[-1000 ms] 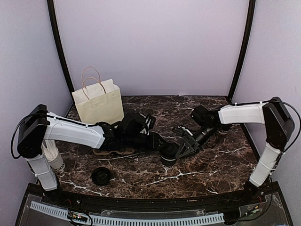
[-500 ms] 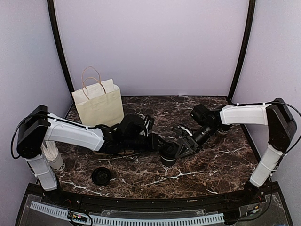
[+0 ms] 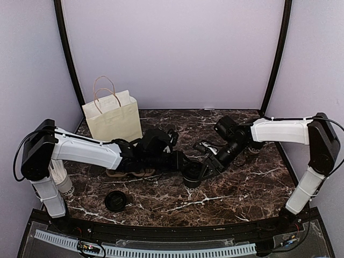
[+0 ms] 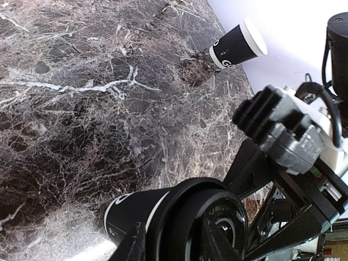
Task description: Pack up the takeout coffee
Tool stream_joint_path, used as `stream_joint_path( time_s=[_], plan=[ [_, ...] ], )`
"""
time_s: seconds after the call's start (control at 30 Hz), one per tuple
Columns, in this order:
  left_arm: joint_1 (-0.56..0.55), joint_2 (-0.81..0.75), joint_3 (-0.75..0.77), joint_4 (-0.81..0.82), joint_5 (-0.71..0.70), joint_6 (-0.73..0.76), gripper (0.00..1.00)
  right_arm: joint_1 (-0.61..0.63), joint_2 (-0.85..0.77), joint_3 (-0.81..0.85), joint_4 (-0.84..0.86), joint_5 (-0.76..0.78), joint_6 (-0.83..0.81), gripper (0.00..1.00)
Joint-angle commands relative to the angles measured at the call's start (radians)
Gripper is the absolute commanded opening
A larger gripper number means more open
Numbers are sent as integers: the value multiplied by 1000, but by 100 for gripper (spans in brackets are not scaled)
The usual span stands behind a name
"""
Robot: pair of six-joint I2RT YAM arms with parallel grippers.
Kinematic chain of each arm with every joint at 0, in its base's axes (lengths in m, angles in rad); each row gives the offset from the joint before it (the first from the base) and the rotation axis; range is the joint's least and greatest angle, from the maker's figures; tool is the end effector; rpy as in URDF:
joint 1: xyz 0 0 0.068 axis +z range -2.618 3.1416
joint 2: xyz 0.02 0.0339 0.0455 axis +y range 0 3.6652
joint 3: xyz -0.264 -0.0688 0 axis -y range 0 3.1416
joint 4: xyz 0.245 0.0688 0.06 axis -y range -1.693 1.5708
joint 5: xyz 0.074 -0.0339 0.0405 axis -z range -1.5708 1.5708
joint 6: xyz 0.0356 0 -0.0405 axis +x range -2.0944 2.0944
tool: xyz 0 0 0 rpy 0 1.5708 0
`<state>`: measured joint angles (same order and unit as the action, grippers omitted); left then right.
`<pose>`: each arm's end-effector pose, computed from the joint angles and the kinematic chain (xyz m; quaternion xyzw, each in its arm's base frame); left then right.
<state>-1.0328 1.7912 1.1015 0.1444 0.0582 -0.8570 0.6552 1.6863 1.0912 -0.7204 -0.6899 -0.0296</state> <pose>0.2024 -0.3433 0.2047 0.0907 0.8664 -0.4123 0.2667 0.2340 0.2084 0.1899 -0.3539 0.8648 0.3560 0.0108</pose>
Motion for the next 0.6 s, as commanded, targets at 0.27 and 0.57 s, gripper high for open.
stream_joint_path(
  time_s=[0.27,0.57],
  plan=[
    [-15,17,-124,-223,-88,113,37,-3,50,46,-59,246,-117,57],
    [-9,-47,45,-198,-125,338,42,-22,-104,113,-134,136,-189,68]
  ],
)
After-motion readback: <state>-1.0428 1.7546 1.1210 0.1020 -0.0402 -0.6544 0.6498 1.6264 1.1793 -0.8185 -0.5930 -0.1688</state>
